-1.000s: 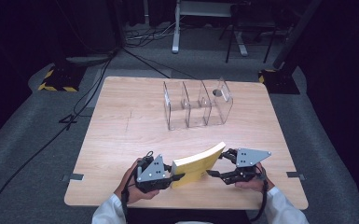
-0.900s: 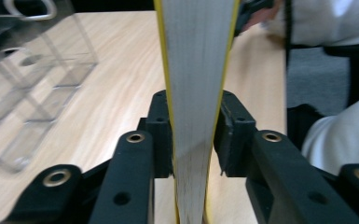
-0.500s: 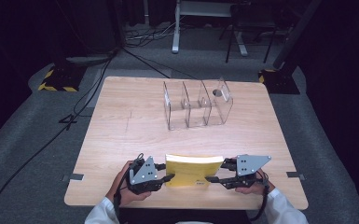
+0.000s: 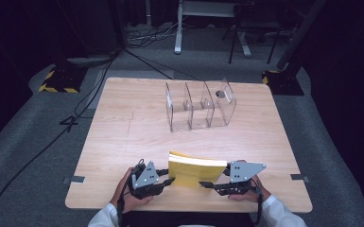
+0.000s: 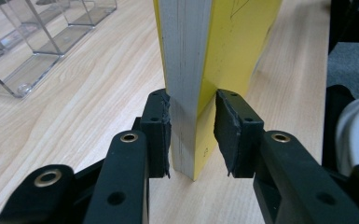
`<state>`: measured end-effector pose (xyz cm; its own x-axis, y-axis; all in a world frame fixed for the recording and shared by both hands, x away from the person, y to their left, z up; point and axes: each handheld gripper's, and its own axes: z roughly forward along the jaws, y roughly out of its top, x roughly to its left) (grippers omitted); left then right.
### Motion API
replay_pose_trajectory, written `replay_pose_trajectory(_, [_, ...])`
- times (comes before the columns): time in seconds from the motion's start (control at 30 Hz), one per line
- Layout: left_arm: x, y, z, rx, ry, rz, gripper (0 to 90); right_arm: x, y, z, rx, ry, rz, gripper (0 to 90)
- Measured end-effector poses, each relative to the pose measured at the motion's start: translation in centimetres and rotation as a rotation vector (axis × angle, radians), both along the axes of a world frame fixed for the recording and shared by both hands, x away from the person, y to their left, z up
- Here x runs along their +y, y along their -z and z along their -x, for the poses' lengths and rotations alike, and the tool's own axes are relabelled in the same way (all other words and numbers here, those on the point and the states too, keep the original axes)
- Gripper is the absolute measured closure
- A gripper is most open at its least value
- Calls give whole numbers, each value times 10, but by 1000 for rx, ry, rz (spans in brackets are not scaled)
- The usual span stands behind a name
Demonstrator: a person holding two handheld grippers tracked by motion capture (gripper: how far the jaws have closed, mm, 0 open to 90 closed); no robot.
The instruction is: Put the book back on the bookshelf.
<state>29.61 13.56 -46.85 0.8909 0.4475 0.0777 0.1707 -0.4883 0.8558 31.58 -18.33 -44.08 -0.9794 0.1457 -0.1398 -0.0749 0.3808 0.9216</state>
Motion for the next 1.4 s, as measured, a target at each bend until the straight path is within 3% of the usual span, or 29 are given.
replay_pose_trajectory(0.1, [-1, 0, -1, -1, -4, -3, 650, -2, 0, 0, -17, 19, -9, 719])
replay_pose_trajectory(0.17, [-2, 0, -2, -5, -7, -7, 646, -3, 0, -2, -3, 18, -13, 745])
replay_pose_trajectory(0.33, [-5, 0, -4, -1, -31, -8, 630, -3, 1, -5, 25, 38, -35, 758])
replay_pose_trajectory(0.43, [-6, -1, -7, -8, -70, -21, 581, -5, 1, -8, 38, 57, -46, 759])
replay_pose_trajectory(0.47, [-5, 0, -9, 4, -107, -23, 516, -8, 0, -9, 34, 82, -57, 761])
replay_pose_trajectory(0.53, [-3, 1, -10, 10, -116, -33, 463, -11, -2, -11, 30, 111, -65, 762])
replay_pose_trajectory(0.57, [1, 3, -11, 32, -159, -59, 431, -14, -3, -12, 26, 128, -66, 762])
replay_pose_trajectory(0.6, [1, 3, -11, 32, -159, -59, 400, -14, -3, -12, 26, 128, -66, 762])
replay_pose_trajectory(0.7, [11, 6, -13, 66, -228, -93, 355, -22, -5, -16, 13, 182, -69, 762])
replay_pose_trajectory(0.87, [29, 17, -18, 148, -328, -137, 262, -34, -8, -24, 2, 265, -72, 763])
replay_pose_trajectory(0.93, [41, 26, -18, 188, -380, -173, 197, -40, -7, -30, 5, 305, -83, 763])
replay_pose_trajectory(1.0, [45, 27, -18, 192, -390, -183, 197, -42, -8, -30, 7, 314, -81, 764])
replay_pose_trajectory(1.1, [58, 32, -17, 230, -431, -191, 175, -46, -8, -33, -4, 346, -84, 764])
replay_pose_trajectory(1.2, [70, 34, -16, 256, -440, -159, 167, -52, -9, -35, -7, 373, -87, 764])
replay_pose_trajectory(1.3, [79, 36, -13, 260, -458, -128, 166, -54, -10, -36, -18, 384, -86, 764])
replay_pose_trajectory(1.4, [80, 36, -13, 239, -463, -151, 165, -57, -11, -37, -19, 401, -90, 764])
